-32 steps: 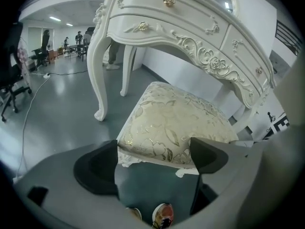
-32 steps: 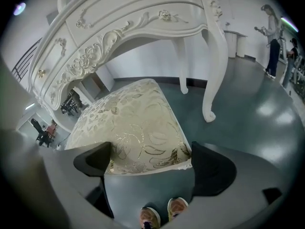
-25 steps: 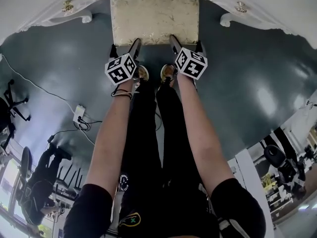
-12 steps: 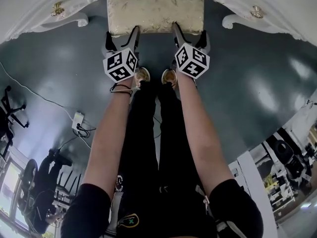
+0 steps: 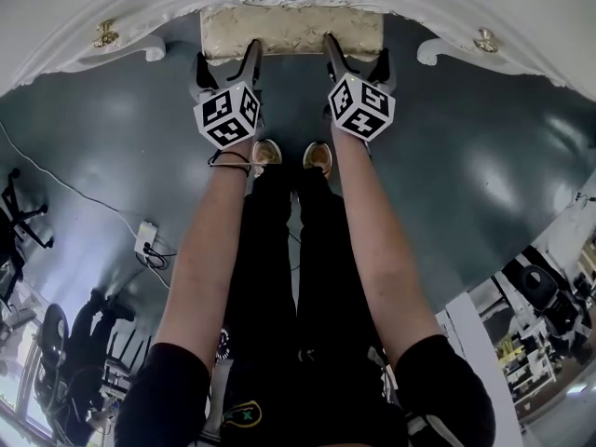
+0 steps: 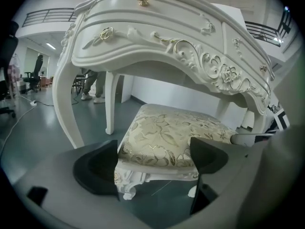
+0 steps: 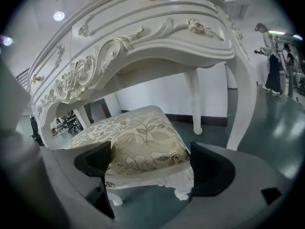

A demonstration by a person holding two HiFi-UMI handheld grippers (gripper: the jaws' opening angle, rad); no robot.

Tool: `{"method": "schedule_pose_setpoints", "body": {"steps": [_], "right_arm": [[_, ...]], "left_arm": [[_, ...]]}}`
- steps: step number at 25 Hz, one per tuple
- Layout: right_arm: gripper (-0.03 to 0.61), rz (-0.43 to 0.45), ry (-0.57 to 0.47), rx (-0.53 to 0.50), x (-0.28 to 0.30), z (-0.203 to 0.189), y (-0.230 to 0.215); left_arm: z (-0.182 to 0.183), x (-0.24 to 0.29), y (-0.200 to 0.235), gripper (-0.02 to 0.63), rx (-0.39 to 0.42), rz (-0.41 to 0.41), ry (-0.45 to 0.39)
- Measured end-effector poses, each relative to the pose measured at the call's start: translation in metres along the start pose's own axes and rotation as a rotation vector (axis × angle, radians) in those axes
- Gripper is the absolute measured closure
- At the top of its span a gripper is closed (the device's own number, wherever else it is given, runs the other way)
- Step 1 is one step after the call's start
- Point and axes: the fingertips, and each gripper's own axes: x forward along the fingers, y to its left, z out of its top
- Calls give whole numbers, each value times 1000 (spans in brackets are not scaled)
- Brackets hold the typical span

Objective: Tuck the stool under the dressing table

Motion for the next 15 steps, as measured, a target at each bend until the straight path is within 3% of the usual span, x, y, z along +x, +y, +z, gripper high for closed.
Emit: {"method": "schedule_pose_setpoints", "body": {"steps": [15], "right_arm": [[45,25,-16,-22,32,23,4]], "left_arm": [[23,31,0,126,37,0,-23]]}}
